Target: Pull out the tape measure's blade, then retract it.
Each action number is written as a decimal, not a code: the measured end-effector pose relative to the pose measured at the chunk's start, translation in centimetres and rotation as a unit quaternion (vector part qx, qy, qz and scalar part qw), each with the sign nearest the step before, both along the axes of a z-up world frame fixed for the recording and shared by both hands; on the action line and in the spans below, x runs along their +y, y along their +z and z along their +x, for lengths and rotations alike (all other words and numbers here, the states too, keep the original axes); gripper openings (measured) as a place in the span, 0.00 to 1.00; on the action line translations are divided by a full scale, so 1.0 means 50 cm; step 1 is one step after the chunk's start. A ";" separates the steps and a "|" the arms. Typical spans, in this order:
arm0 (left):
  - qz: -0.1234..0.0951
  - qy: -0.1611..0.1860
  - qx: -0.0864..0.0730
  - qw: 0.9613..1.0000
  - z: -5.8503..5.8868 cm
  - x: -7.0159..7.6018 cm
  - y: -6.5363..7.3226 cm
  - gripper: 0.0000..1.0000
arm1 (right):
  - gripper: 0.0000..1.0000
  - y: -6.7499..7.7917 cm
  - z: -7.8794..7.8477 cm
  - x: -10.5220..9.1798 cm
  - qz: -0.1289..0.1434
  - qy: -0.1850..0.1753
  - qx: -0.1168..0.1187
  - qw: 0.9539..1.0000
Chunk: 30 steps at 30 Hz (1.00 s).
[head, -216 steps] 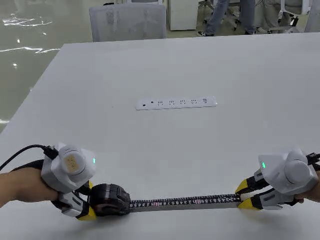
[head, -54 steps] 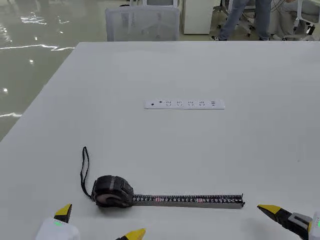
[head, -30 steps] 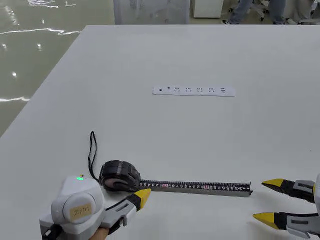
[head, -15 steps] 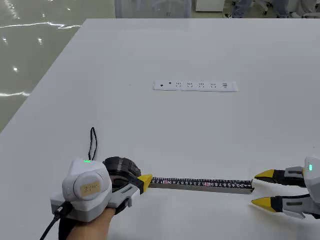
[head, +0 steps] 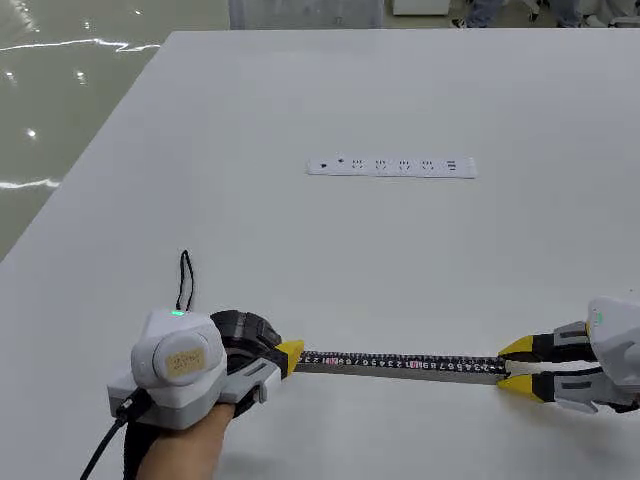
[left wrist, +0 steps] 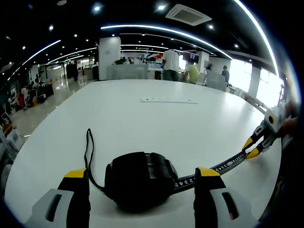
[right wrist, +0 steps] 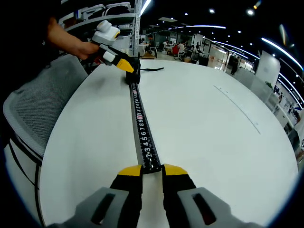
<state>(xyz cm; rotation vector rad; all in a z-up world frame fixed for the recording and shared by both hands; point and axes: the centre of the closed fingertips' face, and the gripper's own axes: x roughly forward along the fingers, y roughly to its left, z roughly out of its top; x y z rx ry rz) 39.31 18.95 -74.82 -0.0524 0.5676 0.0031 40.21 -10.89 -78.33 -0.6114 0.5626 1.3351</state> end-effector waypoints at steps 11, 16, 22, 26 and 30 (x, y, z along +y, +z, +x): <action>-0.002 0.010 0.005 1.000 0.013 0.011 -0.005 0.86 | 0.13 -0.001 0.004 0.002 -0.005 0.015 -0.002 1.000; -0.007 0.020 0.008 1.000 0.015 0.015 -0.007 0.82 | 0.13 -0.003 0.005 0.000 -0.010 0.019 -0.005 1.000; -0.010 0.024 0.024 0.999 0.014 0.014 -0.023 0.78 | 0.12 -0.004 0.007 0.000 -0.013 0.020 -0.005 1.000; -0.012 0.029 0.035 0.999 0.008 0.014 -0.034 0.75 | 0.12 -0.004 0.009 0.000 -0.014 0.020 -0.007 1.000; -0.026 0.038 0.041 0.998 0.006 0.013 -0.039 0.72 | 0.12 -0.004 0.011 -0.002 -0.014 0.020 -0.007 1.000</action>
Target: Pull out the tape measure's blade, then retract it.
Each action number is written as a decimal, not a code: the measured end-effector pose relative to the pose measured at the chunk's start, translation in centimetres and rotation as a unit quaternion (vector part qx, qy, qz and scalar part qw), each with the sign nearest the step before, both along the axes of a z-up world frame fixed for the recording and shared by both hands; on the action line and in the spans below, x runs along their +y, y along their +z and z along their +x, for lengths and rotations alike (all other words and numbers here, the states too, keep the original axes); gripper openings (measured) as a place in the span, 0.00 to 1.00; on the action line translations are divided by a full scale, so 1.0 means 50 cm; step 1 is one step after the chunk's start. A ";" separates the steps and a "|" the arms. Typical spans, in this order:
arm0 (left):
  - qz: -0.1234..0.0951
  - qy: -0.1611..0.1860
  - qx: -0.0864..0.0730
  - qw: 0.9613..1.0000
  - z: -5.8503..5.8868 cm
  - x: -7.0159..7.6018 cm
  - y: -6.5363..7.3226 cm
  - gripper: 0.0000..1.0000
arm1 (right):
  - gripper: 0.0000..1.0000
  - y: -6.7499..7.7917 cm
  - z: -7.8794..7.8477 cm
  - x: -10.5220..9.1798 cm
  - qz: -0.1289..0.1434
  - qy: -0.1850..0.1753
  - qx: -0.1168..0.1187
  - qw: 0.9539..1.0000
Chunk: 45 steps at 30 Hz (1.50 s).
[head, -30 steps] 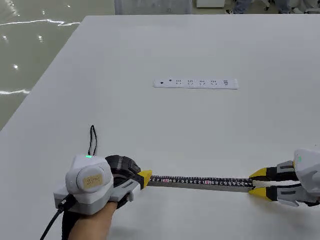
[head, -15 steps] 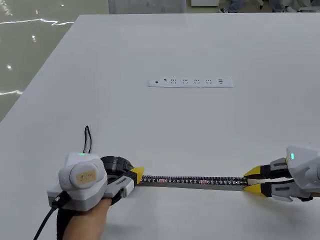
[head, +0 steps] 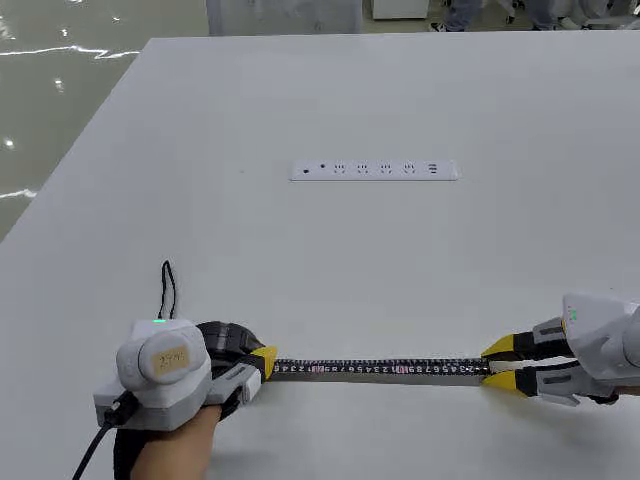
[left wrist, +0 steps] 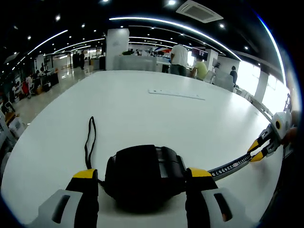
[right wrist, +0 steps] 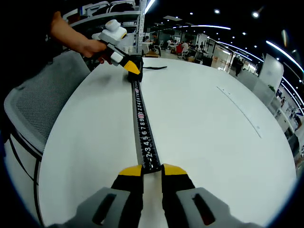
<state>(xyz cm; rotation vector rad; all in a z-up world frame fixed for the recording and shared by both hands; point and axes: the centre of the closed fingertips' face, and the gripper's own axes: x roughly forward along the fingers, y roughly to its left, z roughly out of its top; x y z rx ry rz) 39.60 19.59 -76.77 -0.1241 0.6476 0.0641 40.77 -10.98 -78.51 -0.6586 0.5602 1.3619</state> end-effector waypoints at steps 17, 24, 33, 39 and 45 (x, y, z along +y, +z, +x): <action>-0.004 0.005 0.015 1.000 0.001 -0.007 -0.004 0.64 | 0.12 0.005 0.003 0.001 -0.003 0.001 -0.004 1.000; -0.006 0.005 0.013 1.000 0.001 -0.005 -0.004 0.62 | 0.12 0.007 0.006 0.012 -0.003 0.006 -0.010 1.000; -0.015 0.005 0.014 1.000 0.001 -0.004 -0.004 0.62 | 0.12 0.005 0.008 0.018 -0.005 0.007 -0.011 1.000; -0.016 0.006 0.012 1.000 0.001 -0.004 -0.004 0.62 | 0.12 0.005 0.011 0.021 -0.004 0.006 -0.012 1.000; -0.022 0.004 0.012 1.000 0.000 -0.004 -0.004 0.62 | 0.12 0.002 0.010 0.025 -0.009 0.008 -0.015 1.000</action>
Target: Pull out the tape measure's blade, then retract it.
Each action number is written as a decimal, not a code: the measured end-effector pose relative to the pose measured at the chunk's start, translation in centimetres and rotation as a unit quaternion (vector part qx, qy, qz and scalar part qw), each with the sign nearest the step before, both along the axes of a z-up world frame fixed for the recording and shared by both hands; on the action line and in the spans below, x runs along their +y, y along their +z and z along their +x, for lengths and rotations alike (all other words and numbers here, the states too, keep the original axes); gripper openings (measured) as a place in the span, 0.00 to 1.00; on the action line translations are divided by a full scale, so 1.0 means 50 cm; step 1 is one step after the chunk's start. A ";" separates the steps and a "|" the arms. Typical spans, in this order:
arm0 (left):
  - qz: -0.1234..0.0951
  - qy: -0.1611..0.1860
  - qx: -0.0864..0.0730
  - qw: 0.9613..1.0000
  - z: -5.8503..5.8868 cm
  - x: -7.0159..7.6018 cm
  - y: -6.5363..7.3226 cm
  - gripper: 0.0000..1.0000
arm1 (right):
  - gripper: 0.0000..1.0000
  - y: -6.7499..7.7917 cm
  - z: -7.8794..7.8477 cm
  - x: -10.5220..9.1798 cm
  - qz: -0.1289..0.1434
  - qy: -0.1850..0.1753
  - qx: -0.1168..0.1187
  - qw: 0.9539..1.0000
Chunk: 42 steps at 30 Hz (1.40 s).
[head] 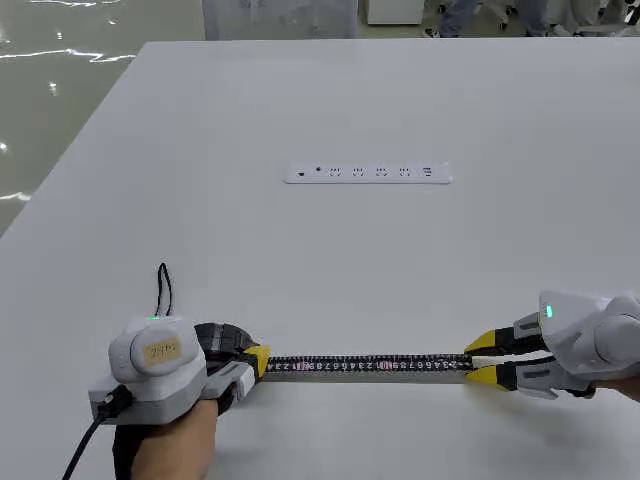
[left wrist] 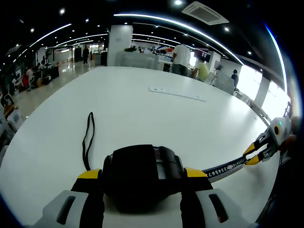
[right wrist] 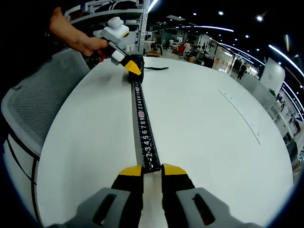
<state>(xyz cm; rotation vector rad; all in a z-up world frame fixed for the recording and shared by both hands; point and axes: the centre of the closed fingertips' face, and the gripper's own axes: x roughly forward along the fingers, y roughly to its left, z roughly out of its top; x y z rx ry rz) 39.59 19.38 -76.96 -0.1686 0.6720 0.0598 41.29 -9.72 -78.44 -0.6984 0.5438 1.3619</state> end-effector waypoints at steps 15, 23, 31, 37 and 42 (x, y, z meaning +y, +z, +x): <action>-0.006 -0.007 0.002 1.000 -0.001 0.000 -0.001 0.62 | 0.12 -0.002 -0.004 0.029 0.003 0.000 0.001 1.000; -0.009 -0.009 0.003 1.000 -0.002 -0.001 -0.001 0.62 | 0.12 -0.003 -0.006 0.049 0.008 0.000 0.003 1.000; -0.010 -0.011 0.006 1.000 -0.003 -0.002 -0.001 0.62 | 0.12 -0.003 -0.013 0.071 0.014 0.000 0.008 1.000; -0.011 -0.013 0.008 1.000 -0.003 -0.002 -0.002 0.62 | 0.12 -0.003 -0.017 0.095 0.019 0.002 0.008 1.000; -0.012 -0.015 0.008 1.000 -0.003 -0.002 -0.002 0.62 | 0.12 -0.003 -0.020 0.113 0.023 0.004 0.010 1.000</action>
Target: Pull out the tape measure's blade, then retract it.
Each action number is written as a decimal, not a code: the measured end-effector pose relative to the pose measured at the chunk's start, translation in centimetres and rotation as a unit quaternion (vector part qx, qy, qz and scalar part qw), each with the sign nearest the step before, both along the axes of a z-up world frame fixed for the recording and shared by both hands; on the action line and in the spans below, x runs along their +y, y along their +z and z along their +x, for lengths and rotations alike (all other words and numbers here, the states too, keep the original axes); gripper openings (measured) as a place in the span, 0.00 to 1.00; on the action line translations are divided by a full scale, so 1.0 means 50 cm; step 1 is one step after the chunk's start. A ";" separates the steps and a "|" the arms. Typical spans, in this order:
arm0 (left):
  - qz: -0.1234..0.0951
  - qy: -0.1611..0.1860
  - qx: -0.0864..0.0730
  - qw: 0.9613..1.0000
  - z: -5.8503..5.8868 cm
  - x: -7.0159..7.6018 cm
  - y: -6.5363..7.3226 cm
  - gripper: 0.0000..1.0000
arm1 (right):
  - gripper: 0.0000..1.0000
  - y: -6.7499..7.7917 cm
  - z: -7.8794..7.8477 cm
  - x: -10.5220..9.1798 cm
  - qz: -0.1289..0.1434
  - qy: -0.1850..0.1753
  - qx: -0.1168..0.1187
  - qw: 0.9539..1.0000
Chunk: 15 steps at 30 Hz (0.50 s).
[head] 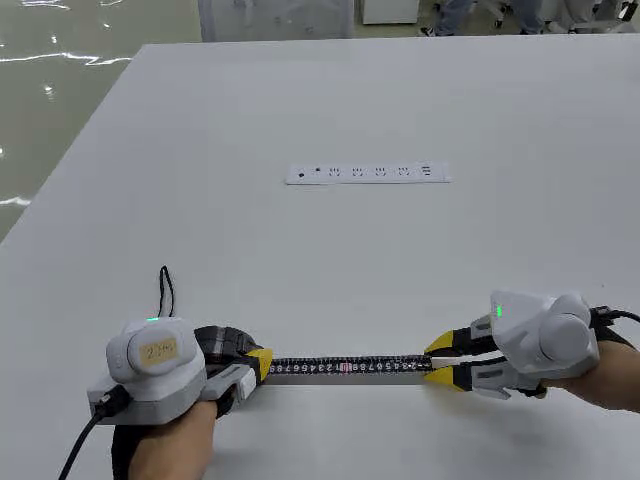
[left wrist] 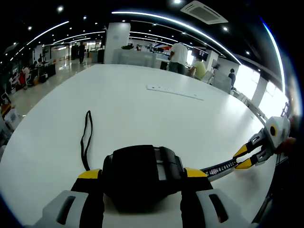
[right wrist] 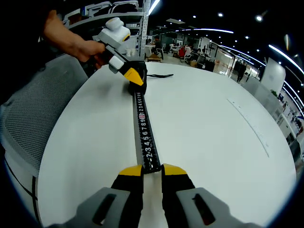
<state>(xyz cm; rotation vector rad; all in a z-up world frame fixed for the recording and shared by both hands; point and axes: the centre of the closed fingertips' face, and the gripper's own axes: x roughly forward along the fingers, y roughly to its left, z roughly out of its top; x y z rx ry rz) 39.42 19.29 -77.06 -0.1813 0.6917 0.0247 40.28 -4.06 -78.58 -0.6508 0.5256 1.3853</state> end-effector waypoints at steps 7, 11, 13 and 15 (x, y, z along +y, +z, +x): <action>-0.002 -0.001 0.001 1.000 0.001 0.002 0.000 0.62 | 0.12 0.000 -0.002 0.020 0.003 0.003 0.002 1.000; -0.004 -0.001 0.002 1.000 0.000 0.001 0.000 0.62 | 0.13 0.000 -0.002 0.036 0.006 0.004 0.004 1.000; -0.005 -0.002 0.003 1.000 0.000 0.001 0.001 0.62 | 0.13 0.001 -0.004 0.045 0.009 0.004 0.006 1.000; -0.006 -0.002 0.003 1.000 0.000 0.001 0.000 0.62 | 0.13 0.001 -0.005 0.056 0.011 0.006 0.007 1.000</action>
